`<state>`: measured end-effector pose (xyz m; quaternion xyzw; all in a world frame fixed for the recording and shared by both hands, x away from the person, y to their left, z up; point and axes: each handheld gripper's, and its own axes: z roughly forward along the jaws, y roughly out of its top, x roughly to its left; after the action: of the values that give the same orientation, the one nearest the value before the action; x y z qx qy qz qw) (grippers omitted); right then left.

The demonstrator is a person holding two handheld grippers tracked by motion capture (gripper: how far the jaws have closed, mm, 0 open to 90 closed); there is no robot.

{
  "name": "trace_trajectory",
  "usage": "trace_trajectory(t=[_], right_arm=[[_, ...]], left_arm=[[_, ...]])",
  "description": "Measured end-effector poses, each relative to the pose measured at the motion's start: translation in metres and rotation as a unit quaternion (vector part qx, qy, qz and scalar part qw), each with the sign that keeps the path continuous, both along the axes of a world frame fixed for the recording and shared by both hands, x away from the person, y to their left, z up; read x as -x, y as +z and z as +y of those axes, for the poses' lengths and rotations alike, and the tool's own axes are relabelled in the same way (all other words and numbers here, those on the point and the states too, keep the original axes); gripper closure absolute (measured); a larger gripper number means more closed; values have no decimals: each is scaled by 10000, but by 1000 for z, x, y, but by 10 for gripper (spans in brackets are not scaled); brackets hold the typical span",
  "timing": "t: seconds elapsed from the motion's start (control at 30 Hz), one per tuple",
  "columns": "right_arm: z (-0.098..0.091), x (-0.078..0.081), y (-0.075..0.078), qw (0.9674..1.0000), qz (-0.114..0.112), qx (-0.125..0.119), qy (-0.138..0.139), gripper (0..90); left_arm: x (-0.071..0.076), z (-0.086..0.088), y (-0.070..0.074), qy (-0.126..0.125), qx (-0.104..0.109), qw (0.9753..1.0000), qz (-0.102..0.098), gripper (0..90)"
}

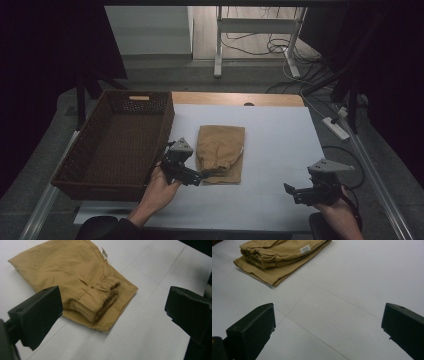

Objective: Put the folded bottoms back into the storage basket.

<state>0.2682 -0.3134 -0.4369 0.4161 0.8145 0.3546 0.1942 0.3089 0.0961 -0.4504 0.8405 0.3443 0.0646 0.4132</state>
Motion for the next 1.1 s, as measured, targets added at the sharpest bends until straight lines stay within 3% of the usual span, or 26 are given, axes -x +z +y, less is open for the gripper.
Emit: trace_trajectory(t=[0.23,0.93,1.1], right_arm=[[0,0,0,10000,9,11,36,0],[2,0,-1,9999,22,70,100,0],[2,0,0,9999,29,87,117,0]], left_arm=[[-17,-11,-7,-52,-237,9997,3,11],[-62,-19,-19,68,-7,9999,116,14],[-69,-23,-24,119,-80,9999,86,19]])
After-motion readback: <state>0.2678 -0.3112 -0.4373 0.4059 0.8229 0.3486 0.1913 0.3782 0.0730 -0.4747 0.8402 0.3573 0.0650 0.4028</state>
